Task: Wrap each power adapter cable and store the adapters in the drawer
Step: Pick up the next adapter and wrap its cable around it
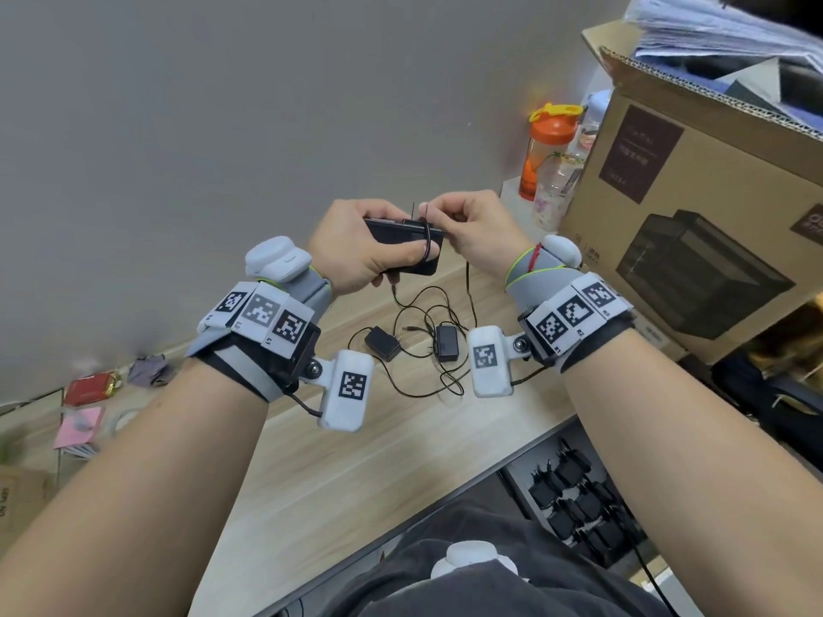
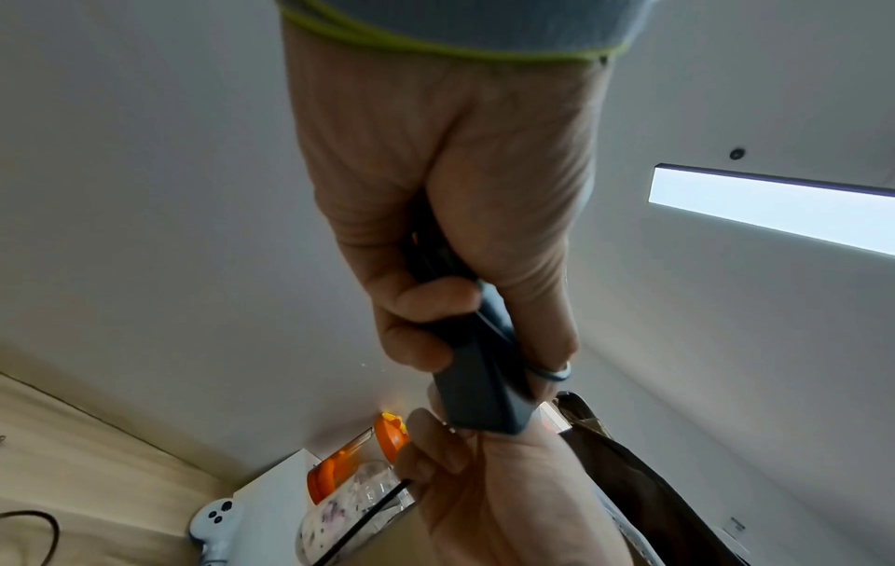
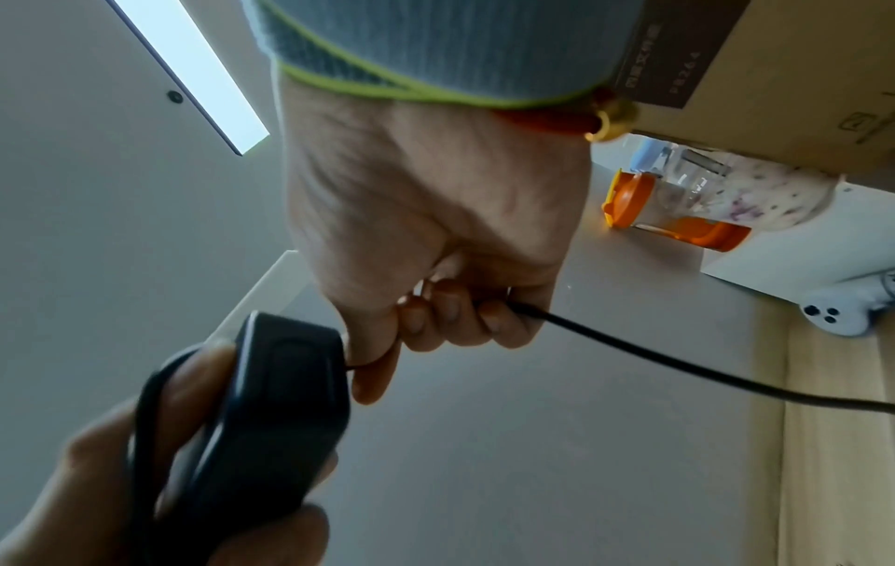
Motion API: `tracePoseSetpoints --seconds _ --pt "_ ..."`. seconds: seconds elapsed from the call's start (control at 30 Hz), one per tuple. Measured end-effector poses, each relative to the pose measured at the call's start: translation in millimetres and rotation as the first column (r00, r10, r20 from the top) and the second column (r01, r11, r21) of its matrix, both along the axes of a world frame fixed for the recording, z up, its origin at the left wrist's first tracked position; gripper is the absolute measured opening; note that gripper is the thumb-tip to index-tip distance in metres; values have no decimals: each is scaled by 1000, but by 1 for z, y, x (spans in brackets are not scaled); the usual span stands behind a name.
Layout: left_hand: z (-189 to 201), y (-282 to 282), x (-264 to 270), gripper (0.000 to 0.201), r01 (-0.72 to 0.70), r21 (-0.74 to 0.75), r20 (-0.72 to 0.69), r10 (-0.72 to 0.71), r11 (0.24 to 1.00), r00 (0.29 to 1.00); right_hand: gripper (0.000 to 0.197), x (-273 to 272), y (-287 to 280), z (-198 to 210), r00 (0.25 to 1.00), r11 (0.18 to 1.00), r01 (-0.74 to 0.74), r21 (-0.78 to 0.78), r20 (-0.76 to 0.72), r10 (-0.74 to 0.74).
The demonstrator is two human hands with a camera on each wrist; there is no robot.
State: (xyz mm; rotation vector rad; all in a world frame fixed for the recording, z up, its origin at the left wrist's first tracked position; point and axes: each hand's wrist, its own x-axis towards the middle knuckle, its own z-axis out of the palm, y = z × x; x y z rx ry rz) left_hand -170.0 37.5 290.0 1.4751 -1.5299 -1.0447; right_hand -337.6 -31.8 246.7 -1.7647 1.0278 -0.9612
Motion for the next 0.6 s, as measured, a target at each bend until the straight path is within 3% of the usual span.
tracePoseSetpoints --seconds 0.17,0.33,0.47,0.6 --pt "-3 -8 0 37 -136 -39 -110 132 990 985 37 9 10 -15 998 996 60 70 -31 -58" --pt "-6 -19 5 36 -274 -17 -210 264 962 941 26 12 30 -6 990 998 -43 52 -131 49" --pt "-11 -25 14 39 -301 4 -158 298 954 941 23 14 34 -2 972 996 -78 49 -218 87" --pt "-19 -25 21 50 -281 32 -5 282 959 959 20 12 31 6 959 997 -76 1 -272 73"
